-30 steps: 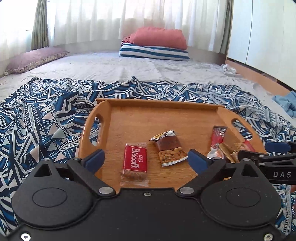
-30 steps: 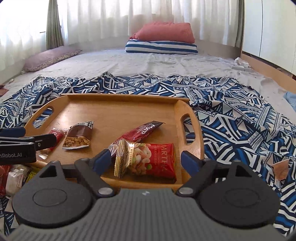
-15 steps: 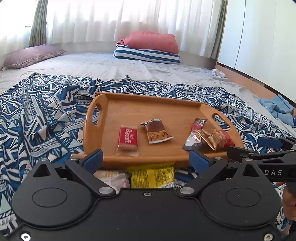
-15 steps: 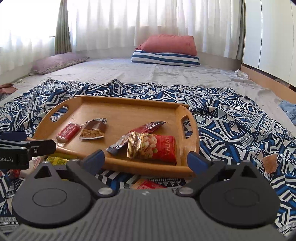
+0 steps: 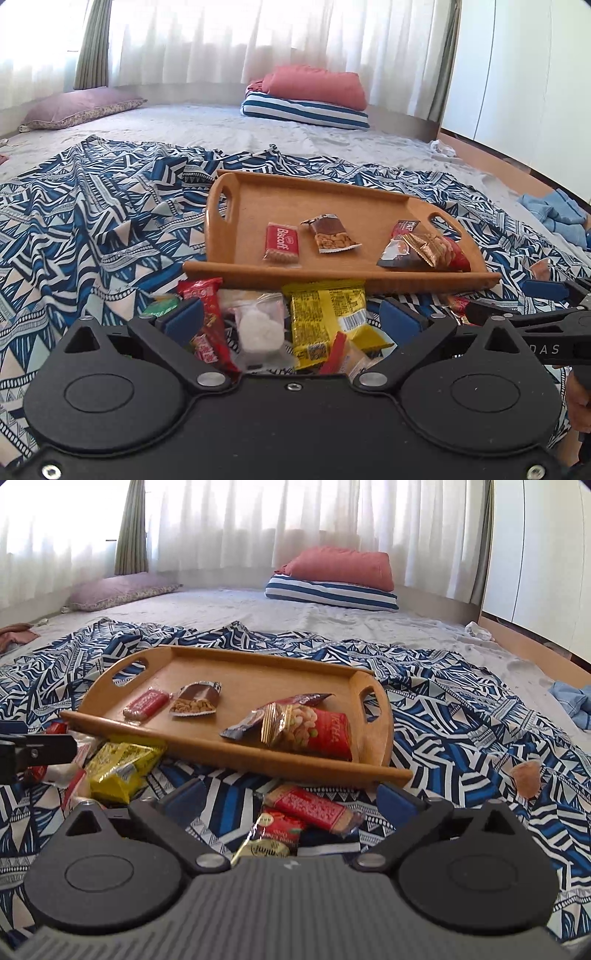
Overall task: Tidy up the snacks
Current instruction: 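Withdraw both tools from the tray toward the remaining snack pile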
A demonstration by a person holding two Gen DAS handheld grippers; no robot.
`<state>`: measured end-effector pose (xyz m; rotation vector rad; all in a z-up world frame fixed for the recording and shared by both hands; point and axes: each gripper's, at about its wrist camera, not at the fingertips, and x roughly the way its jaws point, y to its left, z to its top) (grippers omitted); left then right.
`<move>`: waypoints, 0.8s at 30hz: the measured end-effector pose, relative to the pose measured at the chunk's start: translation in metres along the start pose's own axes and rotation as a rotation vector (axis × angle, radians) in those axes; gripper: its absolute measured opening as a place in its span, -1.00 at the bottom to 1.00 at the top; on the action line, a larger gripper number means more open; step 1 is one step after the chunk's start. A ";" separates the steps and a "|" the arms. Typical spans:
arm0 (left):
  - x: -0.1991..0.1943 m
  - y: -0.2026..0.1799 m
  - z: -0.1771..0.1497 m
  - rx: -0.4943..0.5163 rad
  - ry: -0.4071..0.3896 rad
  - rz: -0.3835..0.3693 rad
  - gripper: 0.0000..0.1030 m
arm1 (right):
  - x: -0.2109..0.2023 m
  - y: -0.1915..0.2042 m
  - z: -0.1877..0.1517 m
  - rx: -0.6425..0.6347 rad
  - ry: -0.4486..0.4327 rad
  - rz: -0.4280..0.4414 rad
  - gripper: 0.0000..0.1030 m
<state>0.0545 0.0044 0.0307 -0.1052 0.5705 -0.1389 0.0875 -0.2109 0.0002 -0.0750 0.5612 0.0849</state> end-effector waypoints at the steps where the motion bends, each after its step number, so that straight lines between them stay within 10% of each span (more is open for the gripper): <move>1: -0.002 0.002 -0.002 -0.002 -0.001 -0.001 0.97 | -0.001 -0.001 -0.002 0.003 0.003 -0.002 1.00; 24: -0.011 -0.013 -0.034 0.047 0.064 -0.101 0.98 | 0.012 0.001 -0.031 0.042 0.067 -0.002 1.00</move>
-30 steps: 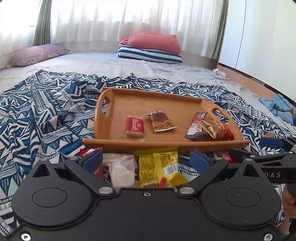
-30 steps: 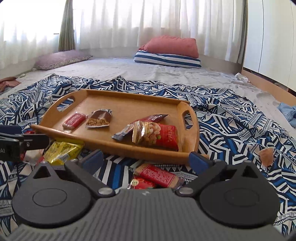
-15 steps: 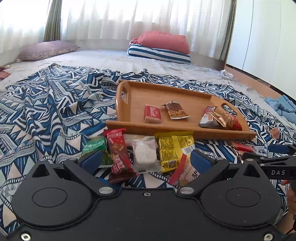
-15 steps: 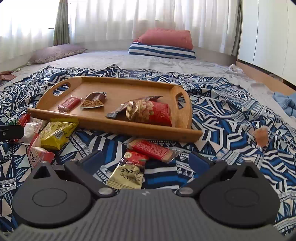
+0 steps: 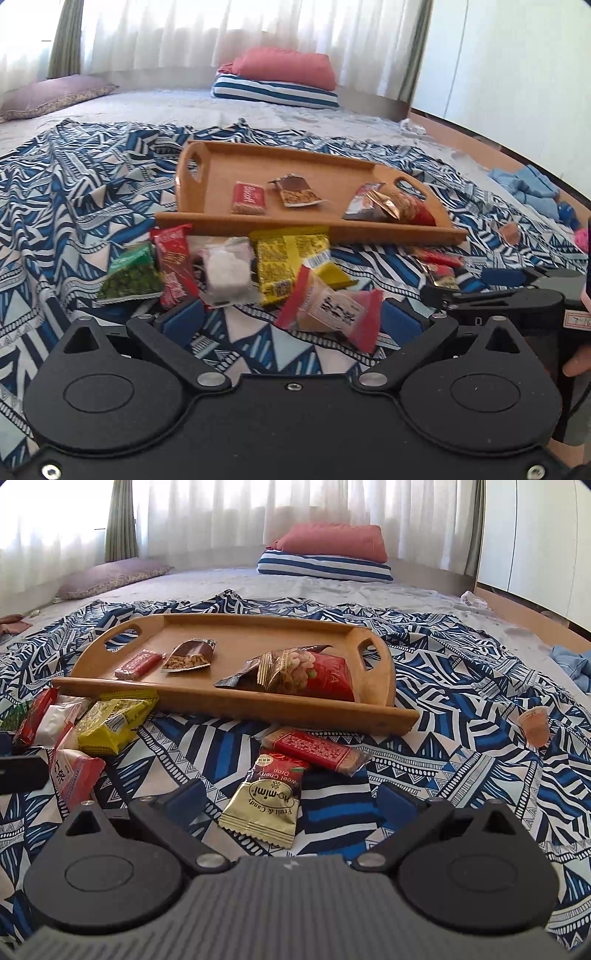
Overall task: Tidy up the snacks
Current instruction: 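Withdraw both tools from the tray toward the remaining snack pile, then grasp the pink printed packet with the left tool while the right tool grasps the mimi candy packet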
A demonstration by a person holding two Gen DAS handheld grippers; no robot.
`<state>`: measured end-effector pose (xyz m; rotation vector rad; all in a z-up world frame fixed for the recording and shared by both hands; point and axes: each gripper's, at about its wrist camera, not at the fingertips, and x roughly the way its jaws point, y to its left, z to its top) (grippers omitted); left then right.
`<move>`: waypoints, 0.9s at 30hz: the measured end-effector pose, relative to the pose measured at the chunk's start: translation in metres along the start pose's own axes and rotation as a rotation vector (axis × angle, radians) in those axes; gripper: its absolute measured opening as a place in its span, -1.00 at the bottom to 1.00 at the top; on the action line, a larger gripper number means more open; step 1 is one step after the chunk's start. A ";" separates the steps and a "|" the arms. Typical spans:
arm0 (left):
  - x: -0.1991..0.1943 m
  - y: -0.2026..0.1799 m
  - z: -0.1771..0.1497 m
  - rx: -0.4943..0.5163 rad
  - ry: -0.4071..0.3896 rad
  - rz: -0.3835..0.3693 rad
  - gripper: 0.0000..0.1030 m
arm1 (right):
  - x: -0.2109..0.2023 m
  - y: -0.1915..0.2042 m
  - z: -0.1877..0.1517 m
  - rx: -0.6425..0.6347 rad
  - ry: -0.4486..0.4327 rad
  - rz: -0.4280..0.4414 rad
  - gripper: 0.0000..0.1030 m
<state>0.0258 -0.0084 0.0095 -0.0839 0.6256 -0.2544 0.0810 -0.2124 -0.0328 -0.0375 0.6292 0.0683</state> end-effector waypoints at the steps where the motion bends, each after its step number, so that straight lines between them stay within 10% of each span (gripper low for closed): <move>1: 0.002 -0.002 0.000 0.007 0.004 -0.006 0.98 | 0.000 -0.001 0.000 0.002 0.001 0.002 1.00; 16: 0.023 -0.014 0.002 -0.008 0.051 -0.075 0.91 | 0.006 -0.004 -0.002 0.017 0.013 0.019 1.00; 27: 0.028 -0.019 0.003 0.029 0.067 -0.063 0.40 | 0.008 -0.004 -0.003 0.018 0.015 0.025 1.00</move>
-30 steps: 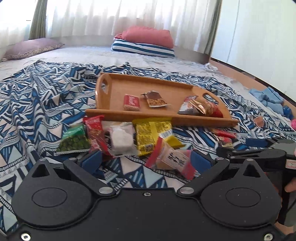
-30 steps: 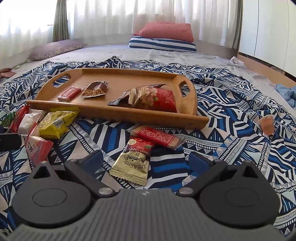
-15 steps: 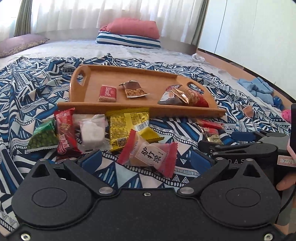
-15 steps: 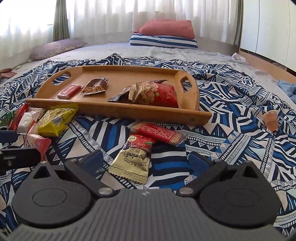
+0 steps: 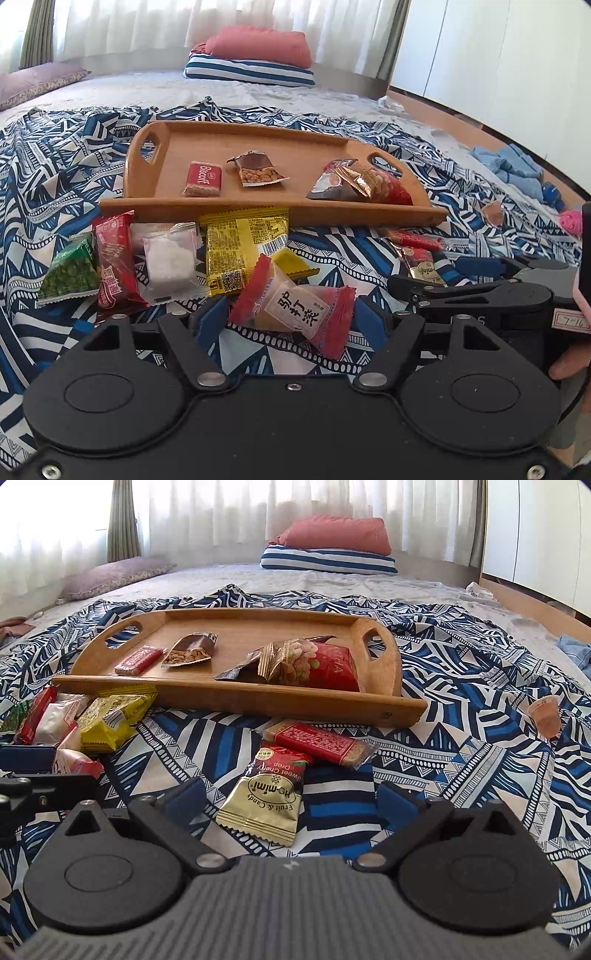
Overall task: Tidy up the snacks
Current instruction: 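Grasp the pink printed packet with the left tool while the right tool grasps the mimi candy packet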
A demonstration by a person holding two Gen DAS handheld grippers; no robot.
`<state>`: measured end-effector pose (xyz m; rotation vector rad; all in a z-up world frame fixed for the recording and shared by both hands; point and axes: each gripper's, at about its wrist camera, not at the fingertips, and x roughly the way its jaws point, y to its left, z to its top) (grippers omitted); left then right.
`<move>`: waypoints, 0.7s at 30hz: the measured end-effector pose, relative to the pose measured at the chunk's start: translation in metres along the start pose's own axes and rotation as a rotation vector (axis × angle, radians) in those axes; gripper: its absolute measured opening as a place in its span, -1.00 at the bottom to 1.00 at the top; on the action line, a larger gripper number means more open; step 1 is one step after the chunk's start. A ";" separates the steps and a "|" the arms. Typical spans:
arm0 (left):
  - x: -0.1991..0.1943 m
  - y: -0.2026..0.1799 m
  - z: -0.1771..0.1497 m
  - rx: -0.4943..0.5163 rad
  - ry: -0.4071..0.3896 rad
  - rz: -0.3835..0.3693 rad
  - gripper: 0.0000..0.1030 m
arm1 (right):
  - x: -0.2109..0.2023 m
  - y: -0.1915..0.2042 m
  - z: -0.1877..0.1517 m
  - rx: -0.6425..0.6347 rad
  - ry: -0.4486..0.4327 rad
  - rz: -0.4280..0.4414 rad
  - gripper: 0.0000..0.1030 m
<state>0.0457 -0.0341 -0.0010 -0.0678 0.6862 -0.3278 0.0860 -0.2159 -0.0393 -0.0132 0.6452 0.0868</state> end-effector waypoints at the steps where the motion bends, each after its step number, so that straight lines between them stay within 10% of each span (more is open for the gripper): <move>1: 0.000 -0.001 0.000 0.008 -0.001 0.004 0.41 | 0.000 0.000 0.000 0.000 0.000 0.000 1.00; 15: -0.003 -0.012 0.000 0.028 -0.008 0.058 0.12 | 0.000 0.001 0.008 0.022 0.016 0.015 0.93; 21: -0.009 -0.004 0.003 -0.004 -0.022 0.075 0.09 | 0.006 0.009 0.018 0.029 0.033 0.004 0.37</move>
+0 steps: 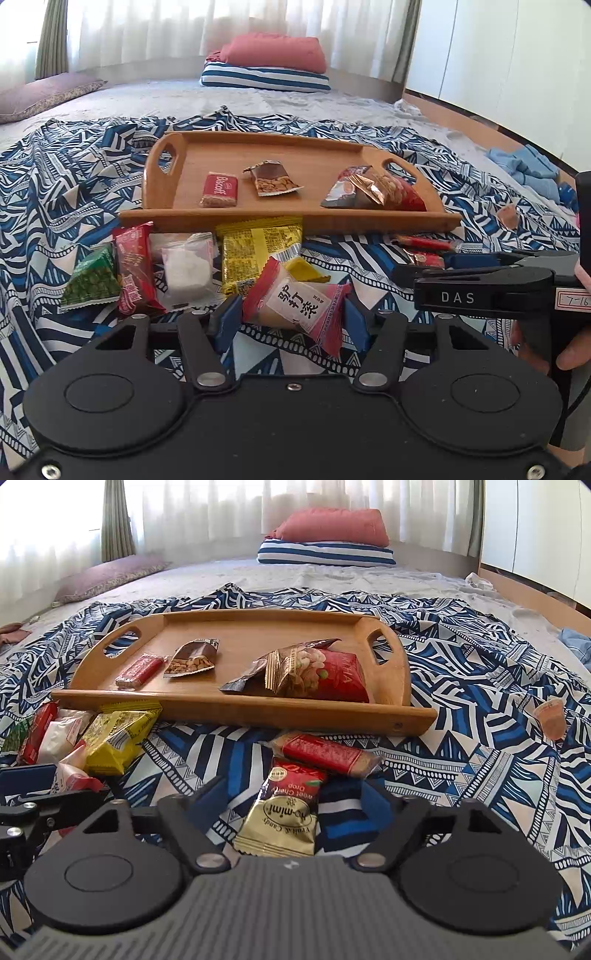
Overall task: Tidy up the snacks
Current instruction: 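Grasp the pink printed packet with the left tool while the right tool grasps the mimi candy packet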
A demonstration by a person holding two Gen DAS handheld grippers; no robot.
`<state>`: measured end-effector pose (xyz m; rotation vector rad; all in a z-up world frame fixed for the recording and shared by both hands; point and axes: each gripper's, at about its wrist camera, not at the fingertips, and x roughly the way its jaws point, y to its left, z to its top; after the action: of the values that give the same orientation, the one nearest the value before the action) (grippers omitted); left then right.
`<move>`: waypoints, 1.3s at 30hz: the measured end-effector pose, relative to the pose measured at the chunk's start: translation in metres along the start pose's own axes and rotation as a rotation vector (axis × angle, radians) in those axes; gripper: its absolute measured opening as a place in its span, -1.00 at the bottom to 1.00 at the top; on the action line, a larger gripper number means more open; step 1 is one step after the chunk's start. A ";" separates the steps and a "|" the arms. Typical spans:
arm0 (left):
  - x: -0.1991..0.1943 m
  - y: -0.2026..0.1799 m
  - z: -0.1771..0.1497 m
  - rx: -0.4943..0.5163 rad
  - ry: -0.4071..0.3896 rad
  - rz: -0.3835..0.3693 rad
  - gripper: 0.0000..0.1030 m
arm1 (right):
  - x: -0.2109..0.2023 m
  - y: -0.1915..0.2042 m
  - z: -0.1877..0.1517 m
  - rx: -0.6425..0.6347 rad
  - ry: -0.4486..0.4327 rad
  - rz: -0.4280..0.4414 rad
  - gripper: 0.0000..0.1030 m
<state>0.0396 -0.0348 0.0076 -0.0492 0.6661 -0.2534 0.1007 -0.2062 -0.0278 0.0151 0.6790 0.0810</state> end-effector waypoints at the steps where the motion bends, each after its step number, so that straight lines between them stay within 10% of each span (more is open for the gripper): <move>1: -0.001 0.002 0.000 -0.005 -0.002 0.003 0.09 | 0.000 0.001 0.001 0.002 0.001 0.004 0.21; 5: -0.006 0.009 0.002 -0.025 -0.009 0.019 0.06 | -0.006 0.010 0.001 -0.008 0.002 0.013 -0.26; 16: -0.012 0.017 0.005 -0.044 -0.019 0.035 -0.23 | -0.032 0.026 -0.001 -0.067 -0.026 0.050 -0.28; 31: 0.006 0.019 -0.002 -0.045 0.033 0.045 0.44 | -0.039 0.026 -0.007 -0.099 -0.038 0.030 -0.27; 39: -0.003 0.018 0.004 -0.045 -0.004 0.043 -0.21 | -0.036 0.022 -0.010 -0.077 -0.028 0.032 -0.27</move>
<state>0.0435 -0.0168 0.0101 -0.0780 0.6677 -0.1968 0.0652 -0.1871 -0.0124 -0.0467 0.6478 0.1371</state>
